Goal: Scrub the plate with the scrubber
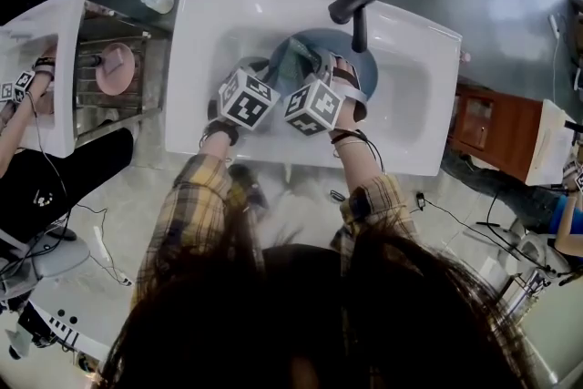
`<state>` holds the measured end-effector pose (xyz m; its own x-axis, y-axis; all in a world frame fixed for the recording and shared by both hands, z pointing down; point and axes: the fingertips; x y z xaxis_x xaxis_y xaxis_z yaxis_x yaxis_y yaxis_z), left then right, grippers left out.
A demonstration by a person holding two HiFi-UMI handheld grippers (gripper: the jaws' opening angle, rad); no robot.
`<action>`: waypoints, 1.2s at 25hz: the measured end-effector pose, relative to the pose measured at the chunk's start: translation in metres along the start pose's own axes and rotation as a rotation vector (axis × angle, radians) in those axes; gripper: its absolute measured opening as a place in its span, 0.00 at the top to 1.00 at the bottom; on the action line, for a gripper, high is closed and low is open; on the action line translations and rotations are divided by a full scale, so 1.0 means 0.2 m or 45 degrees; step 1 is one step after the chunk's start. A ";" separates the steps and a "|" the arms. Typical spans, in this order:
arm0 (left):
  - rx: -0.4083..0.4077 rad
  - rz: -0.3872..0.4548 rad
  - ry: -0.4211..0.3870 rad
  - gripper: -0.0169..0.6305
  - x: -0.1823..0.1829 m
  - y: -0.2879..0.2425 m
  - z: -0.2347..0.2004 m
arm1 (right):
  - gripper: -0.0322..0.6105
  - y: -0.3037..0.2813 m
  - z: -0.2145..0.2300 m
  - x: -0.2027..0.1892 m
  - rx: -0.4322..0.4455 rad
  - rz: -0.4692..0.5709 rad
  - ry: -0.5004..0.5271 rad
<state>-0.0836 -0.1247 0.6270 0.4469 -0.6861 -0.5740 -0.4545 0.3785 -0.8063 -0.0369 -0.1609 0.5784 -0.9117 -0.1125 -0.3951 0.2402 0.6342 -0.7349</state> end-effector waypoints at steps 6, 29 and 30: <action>-0.005 0.003 0.001 0.89 0.01 0.00 0.00 | 0.80 0.01 -0.07 -0.06 0.045 -0.015 -0.036; 0.020 -0.012 0.003 0.88 -0.01 -0.01 0.00 | 0.79 0.12 -0.16 -0.51 0.160 -0.160 -0.209; 0.025 -0.013 0.011 0.88 -0.01 -0.01 0.00 | 0.79 0.13 -0.15 -0.53 0.162 -0.159 -0.249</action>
<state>-0.0842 -0.1245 0.6292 0.4449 -0.6954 -0.5643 -0.4344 0.3834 -0.8150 0.0551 -0.1101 0.6177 -0.8584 -0.3374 -0.3865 0.1806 0.5064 -0.8432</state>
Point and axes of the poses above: the fingertips, and each gripper's own axes: y backward along the fingers, z to its right, x out of its top, and after that the axes turned 8 degrees about y, right-handed
